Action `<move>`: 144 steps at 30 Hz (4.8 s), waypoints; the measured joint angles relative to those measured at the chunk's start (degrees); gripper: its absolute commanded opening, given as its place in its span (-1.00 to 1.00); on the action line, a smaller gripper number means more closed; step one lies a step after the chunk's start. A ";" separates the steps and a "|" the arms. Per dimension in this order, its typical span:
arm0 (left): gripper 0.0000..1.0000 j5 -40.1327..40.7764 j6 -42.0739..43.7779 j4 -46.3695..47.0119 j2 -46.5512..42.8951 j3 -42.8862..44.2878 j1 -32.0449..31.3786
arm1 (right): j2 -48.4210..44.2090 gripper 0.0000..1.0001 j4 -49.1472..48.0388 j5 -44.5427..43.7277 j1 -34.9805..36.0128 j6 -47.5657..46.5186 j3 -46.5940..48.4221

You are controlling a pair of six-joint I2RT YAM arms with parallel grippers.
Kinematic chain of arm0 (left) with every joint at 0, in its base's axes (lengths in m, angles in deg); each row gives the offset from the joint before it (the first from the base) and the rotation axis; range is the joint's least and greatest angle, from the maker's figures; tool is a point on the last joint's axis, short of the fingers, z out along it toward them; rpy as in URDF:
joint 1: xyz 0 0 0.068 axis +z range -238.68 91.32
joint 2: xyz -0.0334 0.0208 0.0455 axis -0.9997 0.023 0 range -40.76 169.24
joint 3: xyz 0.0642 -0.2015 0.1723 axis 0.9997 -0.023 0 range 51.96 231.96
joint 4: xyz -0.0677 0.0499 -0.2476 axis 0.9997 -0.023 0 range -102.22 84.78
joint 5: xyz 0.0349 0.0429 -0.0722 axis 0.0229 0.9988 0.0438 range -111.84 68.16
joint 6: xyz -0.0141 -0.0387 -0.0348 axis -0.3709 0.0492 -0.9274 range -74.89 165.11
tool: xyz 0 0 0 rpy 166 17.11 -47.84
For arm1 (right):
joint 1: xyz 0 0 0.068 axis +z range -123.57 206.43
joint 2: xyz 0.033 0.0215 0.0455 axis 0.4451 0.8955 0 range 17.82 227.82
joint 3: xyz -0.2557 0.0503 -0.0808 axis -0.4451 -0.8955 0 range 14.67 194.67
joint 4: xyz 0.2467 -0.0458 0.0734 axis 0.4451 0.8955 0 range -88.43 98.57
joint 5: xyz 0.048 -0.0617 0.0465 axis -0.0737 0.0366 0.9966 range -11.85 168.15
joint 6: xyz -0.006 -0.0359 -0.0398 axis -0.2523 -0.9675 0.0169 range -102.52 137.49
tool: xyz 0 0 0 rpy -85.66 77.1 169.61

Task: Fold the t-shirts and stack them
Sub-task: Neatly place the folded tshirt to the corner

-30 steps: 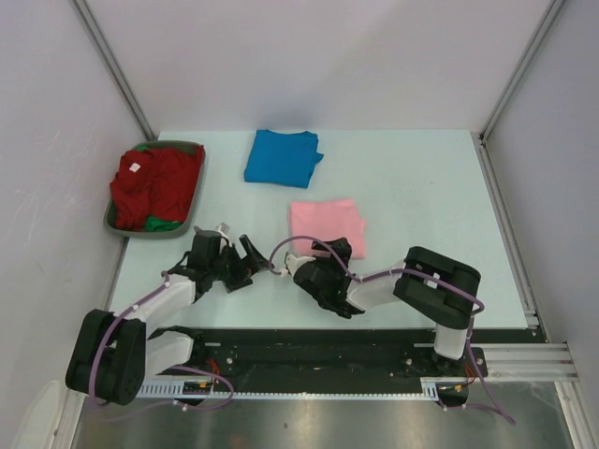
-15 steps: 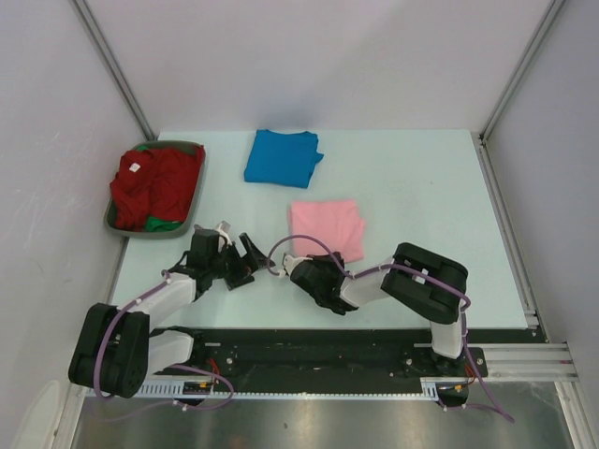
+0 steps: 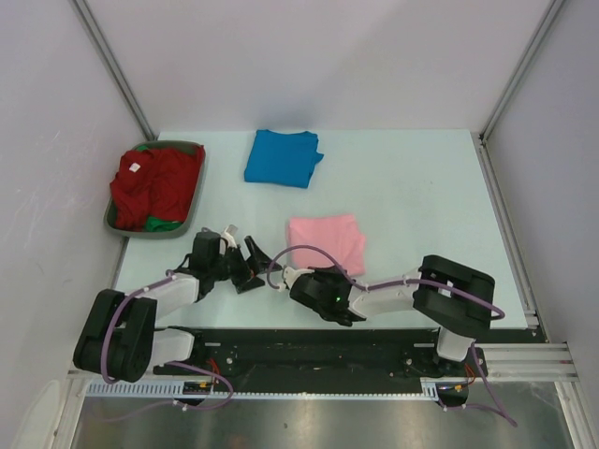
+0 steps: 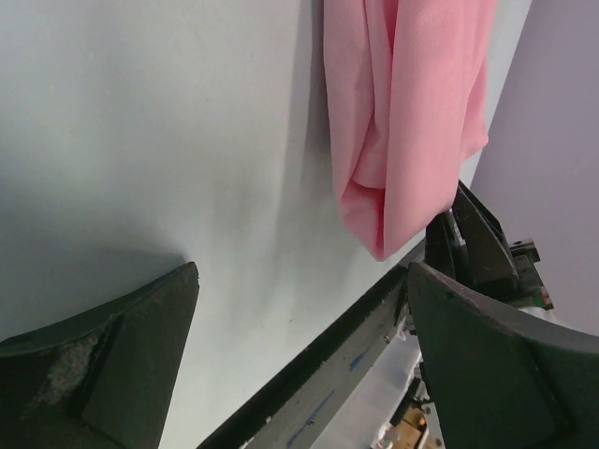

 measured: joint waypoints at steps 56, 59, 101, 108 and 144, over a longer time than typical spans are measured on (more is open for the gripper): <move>0.25 -8.37 -21.03 35.95 28.24 4.37 -10.47 | -9.25 -1.00 15.65 -6.54 15.58 12.39 -0.17; -0.30 -7.58 -20.87 34.82 29.42 4.39 -10.80 | -9.25 -1.00 16.39 -6.71 16.00 13.49 -0.17; -1.00 -5.27 21.07 -42.60 71.32 109.98 -7.63 | -32.41 0.99 38.36 -9.79 4.20 77.85 5.03; -1.00 -5.81 20.76 -42.21 72.30 110.51 -3.58 | -57.20 0.99 33.55 -8.98 -12.35 80.02 -4.70; -0.91 -14.16 15.76 -31.26 80.28 119.38 11.19 | -43.32 0.99 7.98 17.92 -30.21 62.69 -8.13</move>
